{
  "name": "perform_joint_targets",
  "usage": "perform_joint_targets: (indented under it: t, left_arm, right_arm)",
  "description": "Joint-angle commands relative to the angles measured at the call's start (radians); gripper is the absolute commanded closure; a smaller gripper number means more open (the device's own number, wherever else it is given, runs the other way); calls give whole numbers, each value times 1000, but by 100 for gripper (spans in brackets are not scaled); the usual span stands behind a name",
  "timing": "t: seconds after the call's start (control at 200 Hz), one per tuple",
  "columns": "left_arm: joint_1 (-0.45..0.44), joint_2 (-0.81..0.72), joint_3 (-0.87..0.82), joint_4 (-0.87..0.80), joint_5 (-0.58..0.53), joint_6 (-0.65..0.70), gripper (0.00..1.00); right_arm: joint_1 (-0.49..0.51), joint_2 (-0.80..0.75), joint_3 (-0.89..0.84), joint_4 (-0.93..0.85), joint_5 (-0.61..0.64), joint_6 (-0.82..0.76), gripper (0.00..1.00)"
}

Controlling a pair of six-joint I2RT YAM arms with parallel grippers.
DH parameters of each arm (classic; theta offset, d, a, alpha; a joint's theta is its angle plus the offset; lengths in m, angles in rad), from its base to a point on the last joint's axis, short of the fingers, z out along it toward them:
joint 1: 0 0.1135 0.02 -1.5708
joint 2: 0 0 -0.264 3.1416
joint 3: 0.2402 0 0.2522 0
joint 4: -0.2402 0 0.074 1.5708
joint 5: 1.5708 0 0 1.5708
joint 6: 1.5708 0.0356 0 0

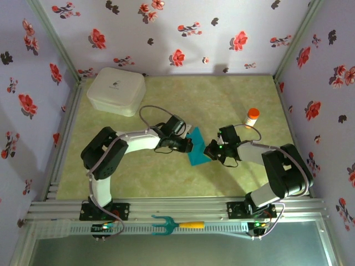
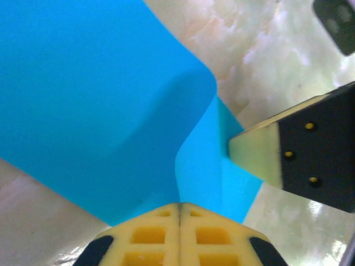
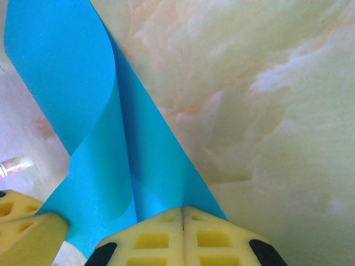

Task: Fold a paper plane with a square sheet of paper (pick it up from the middle)
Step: Fold the triangle a second time at the center of the table.

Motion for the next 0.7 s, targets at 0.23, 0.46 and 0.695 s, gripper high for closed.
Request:
perform_joint_targets:
  t: [0.23,0.46,0.695]
  left_arm:
    - [5,28,8,-33,-80,47,100]
    - [5,44,16,-33,-98,66,100]
    - [5,59,27,-41,-106,80,100]
  right_arm:
    - [31,25,20,-62,47,1,100]
    - [34,33,22,-65,53,1,100]
    - [34,29,26,-83,64,-6,100]
